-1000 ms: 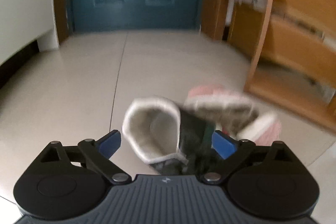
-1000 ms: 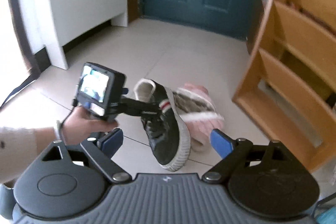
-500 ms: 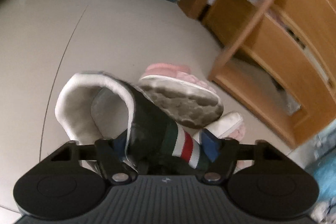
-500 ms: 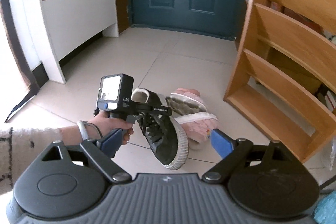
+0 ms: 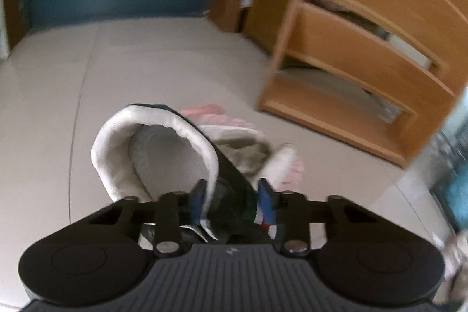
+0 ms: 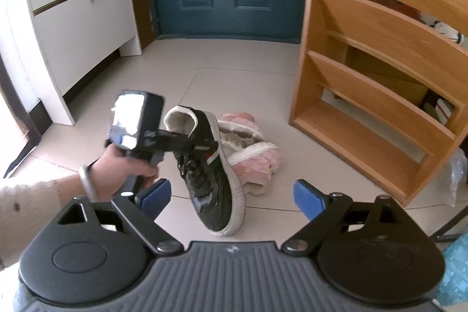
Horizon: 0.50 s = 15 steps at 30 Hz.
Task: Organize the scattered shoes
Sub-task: 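Carry the second sneaker with the right tool toward the row while the left tool holds its mate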
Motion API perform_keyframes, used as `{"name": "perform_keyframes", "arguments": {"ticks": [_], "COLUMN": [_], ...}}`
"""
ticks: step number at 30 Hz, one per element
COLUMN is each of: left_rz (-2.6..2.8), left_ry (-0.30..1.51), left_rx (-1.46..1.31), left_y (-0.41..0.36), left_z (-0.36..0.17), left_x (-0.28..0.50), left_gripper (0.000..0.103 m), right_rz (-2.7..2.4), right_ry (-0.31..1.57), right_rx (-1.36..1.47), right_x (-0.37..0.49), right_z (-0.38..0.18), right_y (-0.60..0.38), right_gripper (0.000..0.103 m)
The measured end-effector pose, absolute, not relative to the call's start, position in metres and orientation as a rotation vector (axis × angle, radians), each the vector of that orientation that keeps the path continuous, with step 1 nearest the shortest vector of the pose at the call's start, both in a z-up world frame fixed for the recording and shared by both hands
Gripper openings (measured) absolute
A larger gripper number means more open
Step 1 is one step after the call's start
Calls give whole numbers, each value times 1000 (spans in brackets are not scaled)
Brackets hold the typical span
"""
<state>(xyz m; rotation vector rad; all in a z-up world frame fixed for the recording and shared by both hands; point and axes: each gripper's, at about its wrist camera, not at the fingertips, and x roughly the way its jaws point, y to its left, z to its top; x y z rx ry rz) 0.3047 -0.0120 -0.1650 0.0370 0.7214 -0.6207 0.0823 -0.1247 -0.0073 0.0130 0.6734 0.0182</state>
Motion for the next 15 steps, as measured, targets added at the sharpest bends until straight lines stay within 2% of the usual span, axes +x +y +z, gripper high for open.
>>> {"name": "perform_keyframes", "arguments": {"ticks": [3,7,15], "left_rz": [-640,-653,-809], "left_ry": [728,773,784], "left_rx": [80,0,12], "left_y": [-24,-25,-47], "left_z": [-165,-166,-148], "left_x": [298,292,230], "left_gripper": [21,16,12], "right_rz": [-2,-29,-84], "right_ry": [655,654,622], "right_rx": [45,87,124], "right_x": [79,74,55], "right_z": [-2,-1,9], "right_y": [-133,-142,-163], "right_gripper": [91,91,91]}}
